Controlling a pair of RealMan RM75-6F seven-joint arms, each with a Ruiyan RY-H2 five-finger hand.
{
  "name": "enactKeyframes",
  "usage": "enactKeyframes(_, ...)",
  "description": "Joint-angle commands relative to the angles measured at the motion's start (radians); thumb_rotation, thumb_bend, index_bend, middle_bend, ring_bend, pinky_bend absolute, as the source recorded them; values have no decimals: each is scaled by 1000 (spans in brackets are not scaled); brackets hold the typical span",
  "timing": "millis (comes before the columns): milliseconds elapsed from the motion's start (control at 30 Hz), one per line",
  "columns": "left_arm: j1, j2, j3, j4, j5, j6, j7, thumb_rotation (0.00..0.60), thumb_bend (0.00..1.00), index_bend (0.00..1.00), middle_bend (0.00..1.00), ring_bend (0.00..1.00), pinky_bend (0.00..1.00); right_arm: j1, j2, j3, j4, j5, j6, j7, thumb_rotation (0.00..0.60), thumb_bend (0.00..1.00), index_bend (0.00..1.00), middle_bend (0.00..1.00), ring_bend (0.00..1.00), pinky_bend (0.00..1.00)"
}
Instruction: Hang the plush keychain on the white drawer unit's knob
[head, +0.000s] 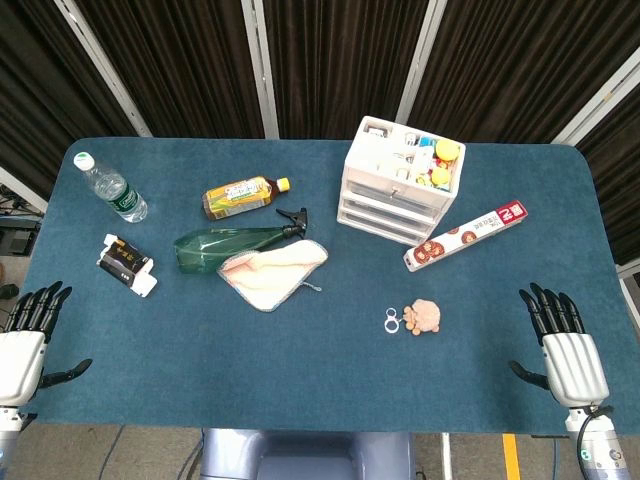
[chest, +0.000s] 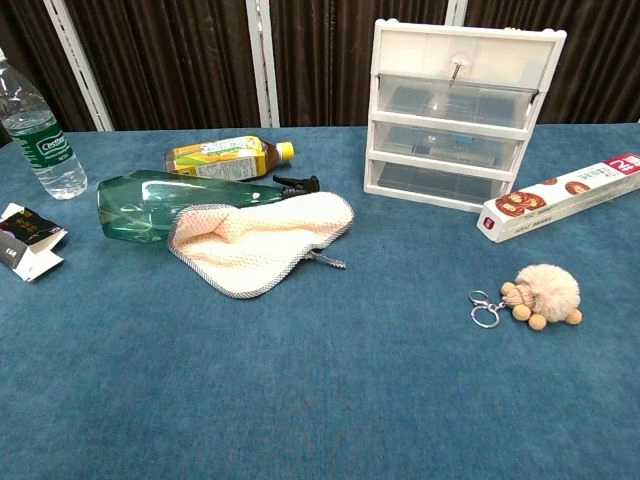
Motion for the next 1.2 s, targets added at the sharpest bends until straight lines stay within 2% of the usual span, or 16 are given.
enactKeyframes(33, -1, 0, 0, 0, -1, -1, -1, 600, 100, 0, 0, 0, 0, -1, -1, -2, 1, -1, 1, -1, 600, 55, 0, 0, 0, 0)
enactKeyframes(767, 4, 6, 1, -6, 6, 8, -17, 600, 98, 0, 0, 0, 0, 3, -2, -17, -9, -27, -9, -11, 600, 53, 0, 0, 0, 0)
enactKeyframes(867, 7, 7, 4, -8, 3, 8, -16, 600, 99, 0, 0, 0, 0, 5, 1, -16, -22, -31, -7, -4, 600, 52, 0, 27, 7, 72)
enactKeyframes(933, 8, 8, 2, -10, 1, 10, -19, 600, 100, 0, 0, 0, 0, 12, 0, -8, -29, -43, 1, -2, 600, 51, 0, 139, 122, 286)
enactKeyframes(967, 8, 8, 2, -10, 1, 10, -20, 600, 100, 0, 0, 0, 0, 17, -2, -2, -31, -48, 2, -4, 600, 51, 0, 221, 213, 378)
enactKeyframes(1000, 7, 9, 2, -10, 1, 11, -20, 600, 100, 0, 0, 0, 0, 22, -4, 3, -34, -51, 2, -6, 600, 51, 5, 352, 341, 479)
enactKeyframes(1100, 6, 8, 1, -11, 4, 10, -22, 600, 99, 0, 0, 0, 0, 55, -10, 30, -62, -45, -23, -33, 600, 52, 78, 701, 672, 676)
enactKeyframes(1133, 6, 8, 1, -11, 4, 10, -21, 600, 99, 0, 0, 0, 0, 72, -12, 42, -81, -34, -46, -49, 600, 52, 119, 784, 757, 729)
enactKeyframes(1200, 5, 7, 1, -11, 5, 9, -22, 600, 98, 0, 0, 0, 0, 100, -19, 63, -117, -5, -87, -84, 600, 52, 188, 900, 865, 805)
